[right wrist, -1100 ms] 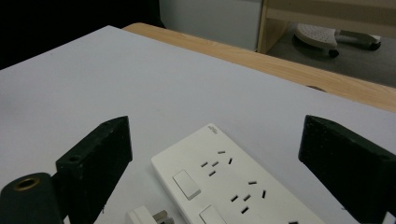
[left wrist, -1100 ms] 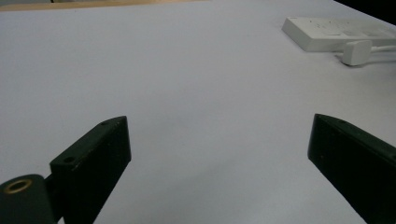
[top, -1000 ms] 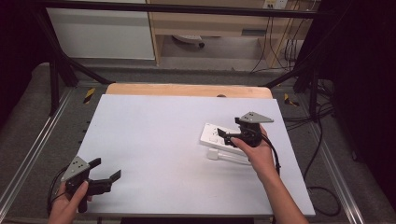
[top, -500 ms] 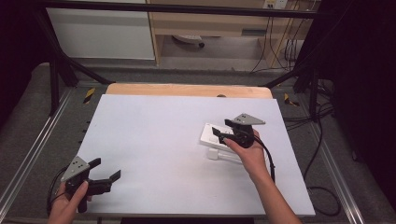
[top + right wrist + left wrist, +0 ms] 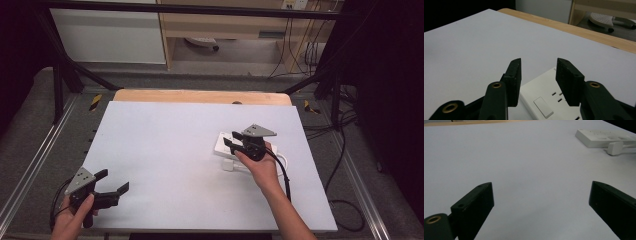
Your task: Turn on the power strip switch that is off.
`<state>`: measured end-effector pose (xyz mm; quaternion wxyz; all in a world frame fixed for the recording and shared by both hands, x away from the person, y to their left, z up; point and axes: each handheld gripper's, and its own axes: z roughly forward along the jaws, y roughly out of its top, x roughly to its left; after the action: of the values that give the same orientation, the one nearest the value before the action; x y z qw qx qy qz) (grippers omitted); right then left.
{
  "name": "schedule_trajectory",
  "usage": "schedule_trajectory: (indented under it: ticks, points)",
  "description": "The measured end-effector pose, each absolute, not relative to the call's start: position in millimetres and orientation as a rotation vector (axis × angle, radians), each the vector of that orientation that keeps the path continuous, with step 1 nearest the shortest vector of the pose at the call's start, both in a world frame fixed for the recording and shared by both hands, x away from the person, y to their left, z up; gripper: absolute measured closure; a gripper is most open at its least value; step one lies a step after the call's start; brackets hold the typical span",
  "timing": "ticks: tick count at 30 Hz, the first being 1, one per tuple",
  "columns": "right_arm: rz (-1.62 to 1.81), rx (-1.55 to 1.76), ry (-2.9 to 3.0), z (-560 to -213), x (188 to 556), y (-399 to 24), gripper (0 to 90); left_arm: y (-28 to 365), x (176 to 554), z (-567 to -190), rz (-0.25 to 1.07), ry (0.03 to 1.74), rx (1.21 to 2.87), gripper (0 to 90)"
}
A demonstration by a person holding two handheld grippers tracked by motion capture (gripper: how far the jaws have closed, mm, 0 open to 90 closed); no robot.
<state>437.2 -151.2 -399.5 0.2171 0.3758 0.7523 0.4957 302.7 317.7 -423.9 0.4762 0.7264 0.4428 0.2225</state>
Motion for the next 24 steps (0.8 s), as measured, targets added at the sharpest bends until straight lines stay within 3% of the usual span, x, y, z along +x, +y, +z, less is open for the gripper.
schedule_trajectory:
  ticks: [16, 24]
  points:
    - [1.312, 1.044, 2.101, -418, 434, -145, 77.7, 318, 302, -424, 0.544, 1.084, 1.774, 5.9]
    - [1.304, 1.068, 2.088, -425, 435, -145, 80.4, 318, 302, -424, 0.545, 1.084, 1.774, 5.9]
